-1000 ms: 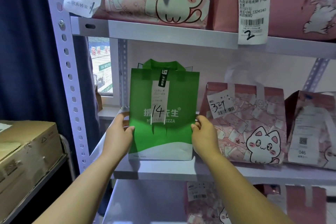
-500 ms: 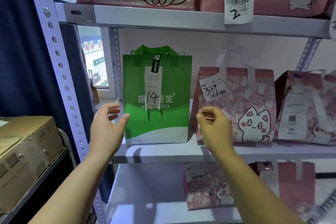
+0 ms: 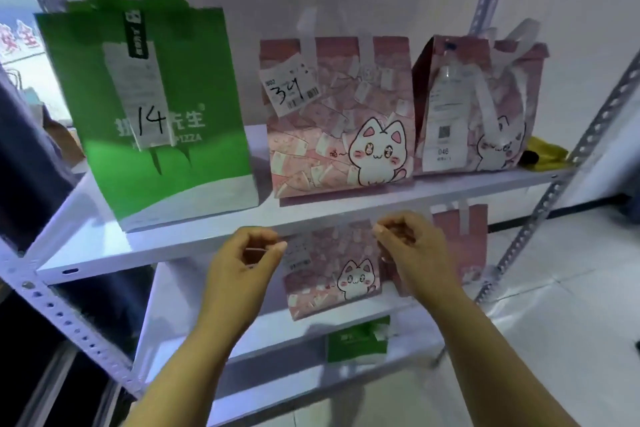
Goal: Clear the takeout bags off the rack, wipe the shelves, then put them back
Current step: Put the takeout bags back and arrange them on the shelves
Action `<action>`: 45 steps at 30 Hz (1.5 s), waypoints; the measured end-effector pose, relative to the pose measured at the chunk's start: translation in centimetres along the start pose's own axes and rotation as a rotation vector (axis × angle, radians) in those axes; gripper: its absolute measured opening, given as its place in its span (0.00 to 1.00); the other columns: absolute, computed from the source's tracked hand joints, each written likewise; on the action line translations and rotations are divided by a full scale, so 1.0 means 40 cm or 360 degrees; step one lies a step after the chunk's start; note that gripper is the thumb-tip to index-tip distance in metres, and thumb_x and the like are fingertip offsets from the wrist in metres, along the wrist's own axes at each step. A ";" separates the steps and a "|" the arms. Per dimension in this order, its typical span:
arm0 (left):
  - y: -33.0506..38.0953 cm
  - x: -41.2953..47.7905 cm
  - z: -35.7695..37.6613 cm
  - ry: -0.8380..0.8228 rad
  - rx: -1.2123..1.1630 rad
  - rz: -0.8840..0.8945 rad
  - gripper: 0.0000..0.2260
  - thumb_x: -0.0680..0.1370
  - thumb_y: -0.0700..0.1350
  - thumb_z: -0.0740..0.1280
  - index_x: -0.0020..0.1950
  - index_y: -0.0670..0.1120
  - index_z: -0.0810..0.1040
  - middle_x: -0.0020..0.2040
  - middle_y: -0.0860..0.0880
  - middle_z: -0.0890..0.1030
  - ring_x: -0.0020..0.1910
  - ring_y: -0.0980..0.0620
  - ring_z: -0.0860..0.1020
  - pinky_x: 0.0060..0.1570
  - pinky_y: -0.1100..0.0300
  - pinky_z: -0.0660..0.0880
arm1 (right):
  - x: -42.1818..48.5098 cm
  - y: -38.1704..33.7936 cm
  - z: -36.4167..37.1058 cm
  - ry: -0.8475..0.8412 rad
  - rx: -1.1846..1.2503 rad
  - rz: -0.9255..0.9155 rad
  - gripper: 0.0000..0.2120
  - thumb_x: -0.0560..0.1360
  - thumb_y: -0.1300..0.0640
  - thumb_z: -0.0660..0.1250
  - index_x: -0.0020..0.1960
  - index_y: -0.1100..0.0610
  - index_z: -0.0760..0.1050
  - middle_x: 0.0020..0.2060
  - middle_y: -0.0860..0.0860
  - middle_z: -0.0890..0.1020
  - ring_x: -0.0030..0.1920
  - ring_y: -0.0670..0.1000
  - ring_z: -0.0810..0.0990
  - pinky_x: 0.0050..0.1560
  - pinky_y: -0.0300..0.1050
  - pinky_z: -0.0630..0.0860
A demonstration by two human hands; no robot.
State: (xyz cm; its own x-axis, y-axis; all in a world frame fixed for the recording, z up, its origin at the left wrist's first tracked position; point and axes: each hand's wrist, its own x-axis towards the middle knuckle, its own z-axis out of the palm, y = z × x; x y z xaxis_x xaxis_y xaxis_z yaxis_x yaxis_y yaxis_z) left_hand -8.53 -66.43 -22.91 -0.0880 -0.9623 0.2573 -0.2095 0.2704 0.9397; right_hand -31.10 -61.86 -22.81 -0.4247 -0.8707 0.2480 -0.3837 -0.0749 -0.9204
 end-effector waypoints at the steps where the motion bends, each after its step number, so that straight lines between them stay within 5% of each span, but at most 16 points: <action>1: -0.014 -0.013 0.038 -0.0056 0.0007 -0.0044 0.05 0.73 0.43 0.71 0.42 0.53 0.79 0.38 0.53 0.82 0.38 0.56 0.79 0.39 0.61 0.76 | -0.003 0.029 -0.029 0.0007 -0.0008 0.0051 0.01 0.74 0.57 0.68 0.43 0.52 0.77 0.38 0.51 0.81 0.42 0.54 0.80 0.47 0.54 0.80; 5: -0.067 -0.058 0.193 -0.0210 0.0051 -0.0207 0.05 0.73 0.42 0.71 0.40 0.52 0.79 0.37 0.51 0.82 0.37 0.56 0.78 0.35 0.68 0.75 | -0.007 0.148 -0.149 0.0042 -0.0105 0.0186 0.03 0.75 0.57 0.68 0.43 0.50 0.77 0.38 0.50 0.82 0.42 0.53 0.81 0.45 0.51 0.80; 9: -0.113 -0.100 0.356 -0.0298 0.0068 -0.0371 0.05 0.73 0.41 0.71 0.41 0.51 0.79 0.39 0.53 0.82 0.39 0.53 0.79 0.41 0.58 0.77 | 0.007 0.275 -0.270 -0.0008 -0.0286 0.0301 0.02 0.75 0.54 0.66 0.43 0.49 0.75 0.39 0.46 0.82 0.41 0.47 0.81 0.45 0.51 0.81; 20: -0.249 -0.146 0.762 -0.0322 0.0084 -0.0647 0.08 0.74 0.38 0.69 0.39 0.51 0.79 0.37 0.53 0.81 0.38 0.58 0.79 0.37 0.67 0.75 | 0.118 0.639 -0.514 -0.0141 -0.0501 0.0595 0.03 0.75 0.56 0.66 0.46 0.55 0.77 0.40 0.49 0.82 0.42 0.49 0.80 0.47 0.56 0.80; 27: -0.375 -0.072 0.928 -0.0195 0.0171 -0.0771 0.11 0.75 0.42 0.68 0.50 0.58 0.73 0.51 0.57 0.78 0.50 0.54 0.78 0.49 0.55 0.75 | 0.240 0.865 -0.559 -0.0111 -0.0675 0.0616 0.10 0.74 0.54 0.66 0.55 0.51 0.73 0.49 0.47 0.80 0.44 0.45 0.76 0.43 0.42 0.69; 32: -0.451 -0.012 0.987 -0.0132 0.0363 -0.0690 0.22 0.76 0.44 0.67 0.69 0.53 0.67 0.61 0.57 0.72 0.59 0.57 0.71 0.52 0.61 0.70 | 0.318 0.954 -0.534 -0.0126 -0.0612 0.0679 0.26 0.75 0.54 0.68 0.70 0.54 0.64 0.63 0.52 0.75 0.56 0.51 0.76 0.54 0.46 0.72; 36: -0.484 0.029 1.011 -0.0206 0.0252 -0.0661 0.20 0.77 0.41 0.65 0.67 0.56 0.68 0.63 0.55 0.76 0.61 0.53 0.74 0.58 0.53 0.73 | 0.365 0.983 -0.506 -0.0193 -0.0592 0.0698 0.28 0.76 0.54 0.66 0.73 0.52 0.60 0.67 0.49 0.71 0.64 0.55 0.73 0.56 0.52 0.74; 39: -0.496 0.036 1.017 -0.0156 0.0184 -0.0674 0.17 0.77 0.41 0.64 0.63 0.56 0.72 0.60 0.55 0.78 0.56 0.54 0.77 0.49 0.58 0.74 | 0.375 0.996 -0.505 -0.0187 -0.0640 0.0590 0.14 0.77 0.59 0.61 0.62 0.51 0.71 0.53 0.45 0.78 0.53 0.51 0.77 0.47 0.44 0.70; 45: -0.467 -0.006 0.997 -0.0005 0.0247 -0.0664 0.11 0.78 0.42 0.64 0.41 0.58 0.73 0.51 0.55 0.80 0.46 0.56 0.77 0.46 0.48 0.80 | 0.305 0.978 -0.547 0.0144 -0.0655 0.0634 0.10 0.75 0.64 0.60 0.52 0.54 0.75 0.48 0.50 0.81 0.48 0.51 0.78 0.50 0.47 0.75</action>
State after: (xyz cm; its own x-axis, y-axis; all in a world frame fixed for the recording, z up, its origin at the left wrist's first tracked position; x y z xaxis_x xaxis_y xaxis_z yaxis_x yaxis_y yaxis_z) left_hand -43.44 -70.08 -49.51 0.0323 -0.9900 -0.1375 -0.3711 -0.1396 0.9180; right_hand -69.25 -64.79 -49.16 -0.6633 -0.7466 -0.0522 -0.4594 0.4612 -0.7591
